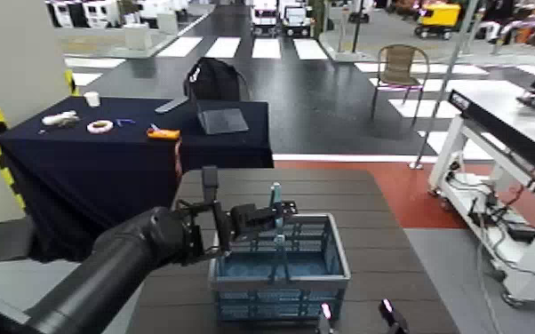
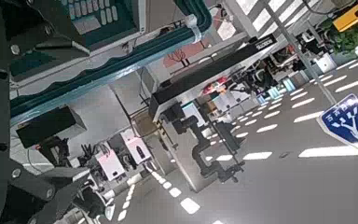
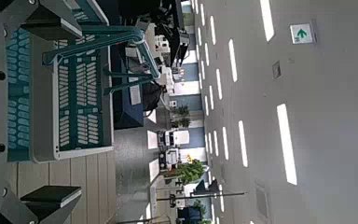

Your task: Place the crate on the table.

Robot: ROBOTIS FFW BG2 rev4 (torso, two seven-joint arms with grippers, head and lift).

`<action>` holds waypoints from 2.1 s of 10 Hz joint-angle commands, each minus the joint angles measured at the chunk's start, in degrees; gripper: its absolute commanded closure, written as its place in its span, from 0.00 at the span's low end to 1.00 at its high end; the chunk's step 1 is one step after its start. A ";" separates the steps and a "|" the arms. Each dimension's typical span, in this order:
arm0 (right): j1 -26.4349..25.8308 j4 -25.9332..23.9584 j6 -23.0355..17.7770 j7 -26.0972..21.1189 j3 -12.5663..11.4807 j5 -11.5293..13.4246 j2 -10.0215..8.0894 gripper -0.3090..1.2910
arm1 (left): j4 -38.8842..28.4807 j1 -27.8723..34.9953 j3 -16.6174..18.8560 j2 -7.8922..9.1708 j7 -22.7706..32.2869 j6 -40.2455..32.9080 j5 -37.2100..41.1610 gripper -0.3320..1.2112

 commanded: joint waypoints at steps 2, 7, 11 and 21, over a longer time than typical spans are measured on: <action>0.09 -0.09 0.00 0.09 -0.29 -0.07 0.00 0.27 | -0.79 0.24 0.77 0.00 1.24 -2.52 -2.81 0.25; 0.79 -0.44 0.00 0.09 -1.34 0.11 0.35 0.27 | -21.09 10.43 10.96 3.25 13.99 -4.54 -15.20 0.26; 1.50 -0.79 -0.35 0.00 -2.40 0.37 0.62 0.27 | -47.02 28.63 18.61 5.80 28.67 -9.11 -20.04 0.27; 2.38 -0.97 -0.53 0.00 -3.63 1.43 1.14 0.28 | -64.51 60.18 22.48 3.52 47.04 -42.51 -42.19 0.28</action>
